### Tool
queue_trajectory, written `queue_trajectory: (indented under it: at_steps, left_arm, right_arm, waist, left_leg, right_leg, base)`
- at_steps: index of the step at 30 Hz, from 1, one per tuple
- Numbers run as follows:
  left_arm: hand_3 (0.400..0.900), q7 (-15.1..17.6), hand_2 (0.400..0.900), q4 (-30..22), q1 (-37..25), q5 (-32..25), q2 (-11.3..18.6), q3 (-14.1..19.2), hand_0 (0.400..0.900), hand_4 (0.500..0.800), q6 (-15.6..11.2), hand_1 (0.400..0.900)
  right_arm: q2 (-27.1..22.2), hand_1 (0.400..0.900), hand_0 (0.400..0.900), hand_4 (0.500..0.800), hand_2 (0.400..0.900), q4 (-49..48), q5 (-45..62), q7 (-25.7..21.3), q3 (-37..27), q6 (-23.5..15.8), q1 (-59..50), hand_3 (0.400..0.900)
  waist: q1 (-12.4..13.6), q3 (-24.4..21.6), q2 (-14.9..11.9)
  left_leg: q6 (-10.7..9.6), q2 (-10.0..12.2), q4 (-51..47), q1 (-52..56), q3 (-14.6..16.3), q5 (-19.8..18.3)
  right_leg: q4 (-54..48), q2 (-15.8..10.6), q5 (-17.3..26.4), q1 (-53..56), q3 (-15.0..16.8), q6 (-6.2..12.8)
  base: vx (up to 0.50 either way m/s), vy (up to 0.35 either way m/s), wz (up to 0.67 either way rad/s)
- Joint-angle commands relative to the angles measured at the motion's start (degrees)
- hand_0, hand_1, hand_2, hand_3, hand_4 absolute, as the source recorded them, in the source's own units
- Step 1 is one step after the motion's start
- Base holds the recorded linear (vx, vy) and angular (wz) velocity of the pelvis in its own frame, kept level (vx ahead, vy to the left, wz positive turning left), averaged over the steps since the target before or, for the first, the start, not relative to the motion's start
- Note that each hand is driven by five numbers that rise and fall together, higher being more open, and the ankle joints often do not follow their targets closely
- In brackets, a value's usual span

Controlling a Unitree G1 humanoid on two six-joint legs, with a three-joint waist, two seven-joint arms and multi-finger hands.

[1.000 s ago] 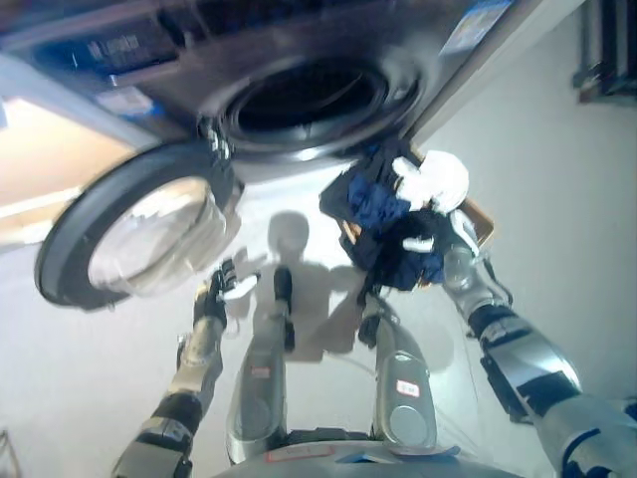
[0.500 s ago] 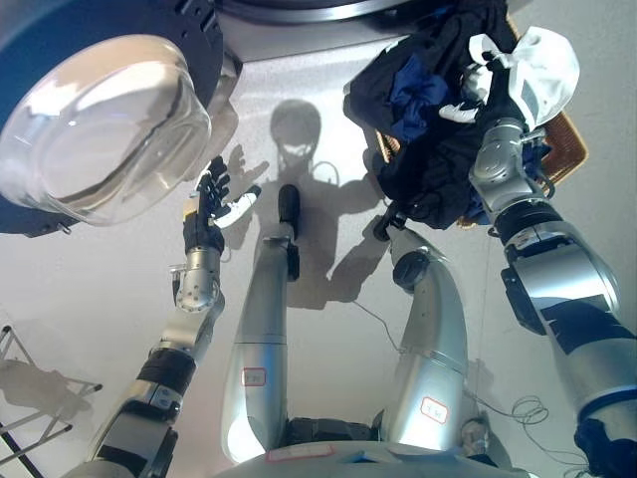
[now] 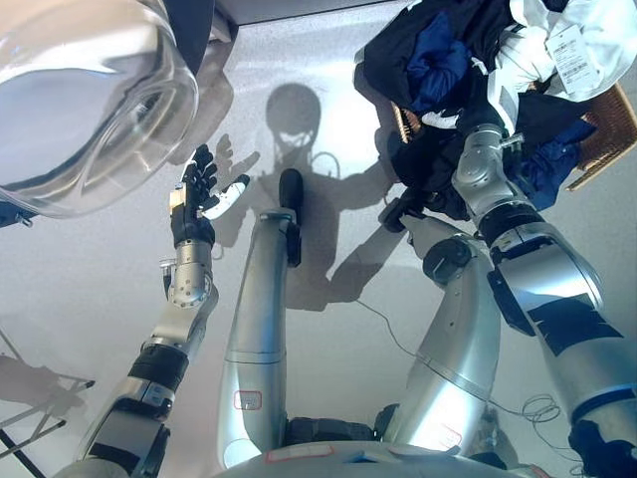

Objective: Put the clothes in the basket into the washing machine.

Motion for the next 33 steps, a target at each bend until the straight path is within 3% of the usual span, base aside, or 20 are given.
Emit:
queue_trajectory:
  at_steps: [1, 7, 11, 17, 19, 23, 28, 33]
  left_arm:
    - [0.9, 1.44, 0.9, -4.82, 5.67, -0.3, -0.61, 1.03, 0.9, 0.8, -4.6, 0.9]
    - [0.9, 0.72, 0.9, -4.6, 5.57, -0.39, -0.51, -0.26, 0.9, 0.8, -4.42, 0.9]
    - [0.9, 0.87, 0.9, -4.49, 6.23, -0.08, -0.18, 0.62, 0.9, 0.8, -4.4, 0.9]
    - [0.9, 1.91, 0.9, -5.16, 8.36, 0.27, -0.02, 3.18, 0.9, 0.8, -4.25, 0.9]
    - [0.9, 2.94, 0.9, -6.3, 10.72, 0.16, 0.2, 6.09, 0.9, 0.8, -3.89, 0.9]
    - [0.9, 3.89, 0.9, -5.65, 12.46, 0.21, -0.38, 8.11, 0.9, 0.8, -3.41, 0.9]
    - [0.9, 4.43, 0.9, -5.23, 13.7, -0.76, -1.0, 8.63, 0.9, 0.8, -2.68, 0.9]
    - [0.9, 4.05, 0.9, -4.91, 14.8, -2.3, -1.62, 8.62, 0.9, 0.8, -1.66, 0.9]
  right_arm:
    - [-0.2, 0.4, 0.4, 0.5, 0.4, 1.71, -1.72, -0.21, 2.33, -1.74, 2.35, 0.4]
    - [-1.69, 0.4, 0.4, 0.5, 0.4, 4.34, -5.75, -0.51, 3.49, -0.18, 2.93, 0.4]
    - [-3.29, 0.4, 0.4, 0.5, 0.4, 3.74, -6.72, -1.24, 3.28, 0.06, 4.84, 0.4]
    - [-7.02, 0.4, 0.4, 0.5, 0.4, -6.76, -3.22, -3.94, 0.55, -2.04, 8.93, 0.4]
    - [-11.15, 0.4, 0.4, 0.5, 0.4, -24.47, -0.05, -4.96, -2.53, -4.04, 14.64, 0.4]
    - [-12.45, 0.4, 0.4, 0.5, 0.4, -45.75, 5.77, -6.03, -12.17, -8.54, 25.74, 0.4]
    - [-7.38, 0.4, 0.4, 0.5, 0.4, -60.7, 13.68, -4.84, -21.81, -13.55, 36.24, 0.4]
    - [0.92, 0.4, 0.4, 0.5, 0.4, -69.32, 28.05, 1.43, -23.23, -18.71, 38.42, 0.4]
  waist:
    - [1.52, -6.32, 4.01]
    - [2.04, -7.01, 4.67]
    - [1.87, -7.37, 4.68]
    - [-0.07, -7.86, 3.22]
    - [-2.27, -7.86, 1.8]
    - [-5.34, -7.69, 0.34]
    - [-6.79, -8.24, -0.38]
    - [-7.1, -9.47, -0.3]
  left_leg:
    - [-0.15, -2.23, -2.09, -1.58, 0.64, -0.04]
    - [0.28, -2.72, -0.21, -3.24, 0.78, 0.04]
    - [0.45, -3.2, 0.55, -3.52, 0.68, 0.13]
    - [0.52, -2.86, 0.66, -3.42, 0.89, 0.22]
    - [0.4, -2.62, 0.57, -3.27, 0.86, 0.38]
    - [0.18, -2.29, 0.67, -3.37, 0.79, 0.36]
    - [0.21, -1.92, 0.34, -3.08, 0.71, 0.32]
    - [0.07, -1.51, -0.4, -2.2, 0.82, 0.31]
  right_leg:
    - [4.98, 0.1, -4.98, -6.42, 0.34, 7.78]
    - [7.15, -0.5, -4.99, -8.43, 1.4, 7.61]
    - [8.16, -0.85, -4.98, -9.14, 1.88, 7.56]
    - [7.99, -0.37, -4.26, -8.91, 2.0, 7.4]
    - [7.72, 0.19, -3.82, -8.56, 1.8, 7.43]
    - [7.26, 0.95, -3.61, -8.07, 1.43, 7.64]
    - [6.97, 1.32, -4.08, -7.57, 1.14, 7.79]
    - [5.97, 1.62, -4.45, -6.15, 0.49, 7.68]
  base:
    - [-0.01, 0.001, 0.08]
    - [-0.01, -0.008, 0.07]
    - [0.0, -0.007, 0.05]
    - [0.0, 0.018, -0.09]
    - [0.0, 0.036, -0.25]
    - [0.01, 0.027, -0.18]
    - [0.02, 0.013, -0.07]
    - [0.03, 0.005, -0.02]
